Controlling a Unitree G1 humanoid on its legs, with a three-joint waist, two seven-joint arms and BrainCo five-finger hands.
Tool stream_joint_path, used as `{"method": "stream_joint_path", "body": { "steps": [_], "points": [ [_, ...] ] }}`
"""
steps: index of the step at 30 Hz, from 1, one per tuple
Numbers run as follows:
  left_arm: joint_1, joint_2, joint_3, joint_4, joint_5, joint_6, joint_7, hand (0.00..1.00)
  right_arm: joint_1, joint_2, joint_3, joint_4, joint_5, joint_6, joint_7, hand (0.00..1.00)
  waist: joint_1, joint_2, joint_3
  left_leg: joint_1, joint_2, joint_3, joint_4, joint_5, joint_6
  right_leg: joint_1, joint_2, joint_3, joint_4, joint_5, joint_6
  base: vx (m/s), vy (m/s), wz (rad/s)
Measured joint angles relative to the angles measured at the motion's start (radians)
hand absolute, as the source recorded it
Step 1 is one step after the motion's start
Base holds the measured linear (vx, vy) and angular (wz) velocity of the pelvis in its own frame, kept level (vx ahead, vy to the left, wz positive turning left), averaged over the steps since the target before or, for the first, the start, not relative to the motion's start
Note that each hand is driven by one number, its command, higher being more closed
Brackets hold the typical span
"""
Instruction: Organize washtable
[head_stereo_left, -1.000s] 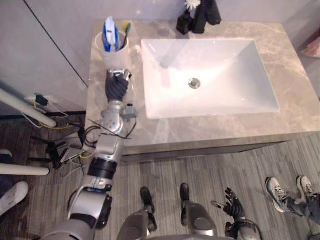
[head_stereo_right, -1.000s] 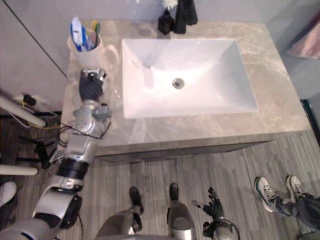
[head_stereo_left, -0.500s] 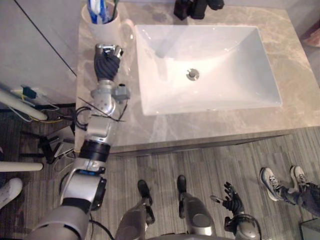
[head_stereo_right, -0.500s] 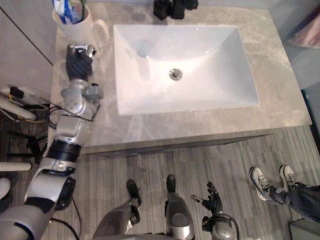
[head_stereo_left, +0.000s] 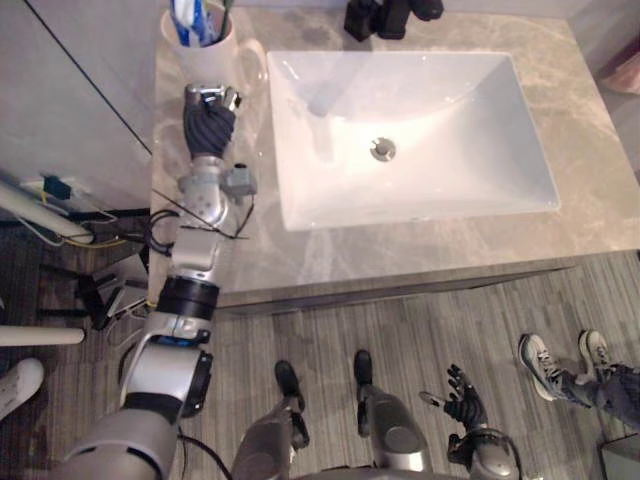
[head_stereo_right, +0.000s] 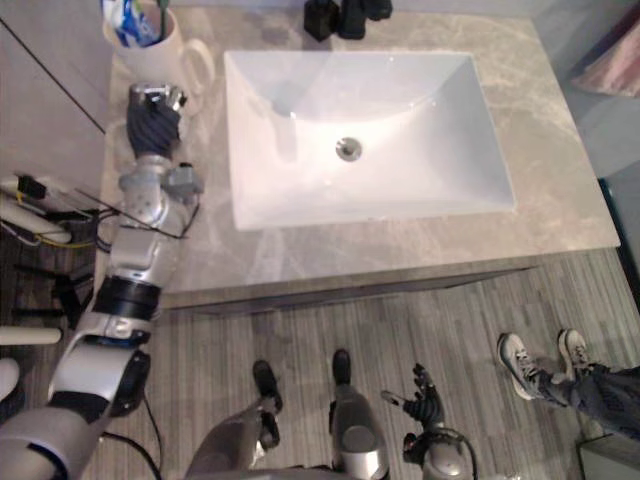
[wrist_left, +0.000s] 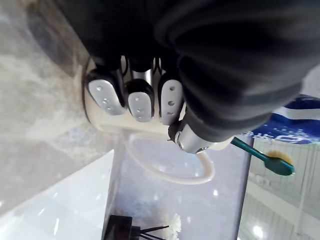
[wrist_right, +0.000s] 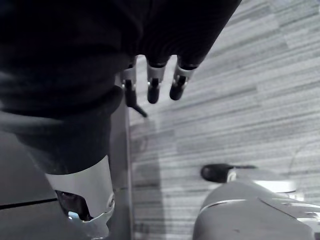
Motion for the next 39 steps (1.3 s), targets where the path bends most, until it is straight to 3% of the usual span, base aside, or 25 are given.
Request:
{"method": "stream_joint_path", "body": {
  "steps": [6, 12, 17, 21, 29, 34, 35, 39],
  "points": [
    [0.104, 0.0, -0.034, -0.209, 0.003, -0.002, -0.005, 1.0, 0.0, 0.0, 0.031, 0.015, 0.0, 0.0, 0.004, 0.0, 0.002, 0.01, -0.006, 0.026, -0.001, -0.02, -0.002, 0.0, 0.0, 0.04, 0.0, -0.025, -0.01, -0.001, 0.0, 0.0, -0.007, 0.1],
    [0.294, 0.007, -0.033, -0.401, 0.012, -0.006, -0.064, 1.0, 0.003, 0.0, 0.036, 0.068, 0.0, 0.002, 0.02, 0.0, 0.017, 0.06, -0.065, 0.052, -0.004, -0.051, -0.004, 0.001, 0.0, 0.084, -0.002, -0.055, -0.014, -0.008, 0.0, 0.01, -0.003, 0.16],
    [0.548, 0.011, 0.098, -0.511, 0.015, -0.03, -0.109, 1.0, 0.021, -0.007, 0.034, 0.094, -0.001, 0.002, 0.04, 0.0, 0.047, 0.094, -0.138, 0.094, -0.001, -0.063, -0.031, 0.0, -0.011, 0.115, 0.002, -0.073, -0.014, -0.026, -0.002, -0.02, -0.015, 0.05],
    [0.739, 0.004, 0.166, -0.523, 0.016, -0.043, -0.124, 1.0, 0.053, -0.008, 0.035, 0.099, -0.001, 0.002, 0.047, 0.0, 0.072, 0.101, -0.18, 0.134, -0.001, -0.086, -0.052, 0.008, -0.019, 0.156, 0.004, -0.102, -0.016, -0.042, -0.007, 0.0, -0.018, 0.18],
    [1.077, -0.21, 0.293, -0.497, -0.02, -0.046, -0.131, 1.0, 0.079, 0.02, 0.016, 0.111, -0.001, 0.002, 0.045, 0.0, 0.133, 0.081, -0.264, 0.16, -0.007, -0.164, -0.056, 0.015, -0.018, 0.217, -0.013, -0.198, 0.009, -0.085, -0.003, 0.03, -0.023, 0.33],
    [1.123, -0.289, 0.283, -0.341, -0.035, -0.039, -0.157, 1.0, 0.086, 0.023, 0.022, 0.102, -0.001, 0.003, 0.044, 0.0, 0.155, 0.085, -0.29, 0.168, -0.011, -0.187, -0.051, 0.014, -0.02, 0.228, -0.024, -0.232, 0.047, -0.116, 0.004, -0.01, -0.009, 0.22],
    [1.123, -0.301, 0.273, -0.265, -0.034, -0.029, -0.169, 0.0, 0.089, 0.024, 0.025, 0.09, -0.001, 0.003, 0.044, 0.0, 0.154, 0.089, -0.295, 0.171, -0.011, -0.19, -0.051, 0.013, -0.023, 0.235, -0.026, -0.24, 0.047, -0.119, 0.006, -0.03, -0.014, 0.12],
    [1.123, -0.34, 0.243, -0.048, -0.03, 0.01, -0.196, 0.0, 0.082, 0.024, 0.032, 0.08, -0.001, 0.003, 0.041, 0.0, 0.154, 0.094, -0.307, 0.171, -0.008, -0.19, -0.052, 0.012, -0.024, 0.235, -0.026, -0.244, 0.061, -0.132, 0.003, -0.03, -0.013, 0.03]
  ]
}}
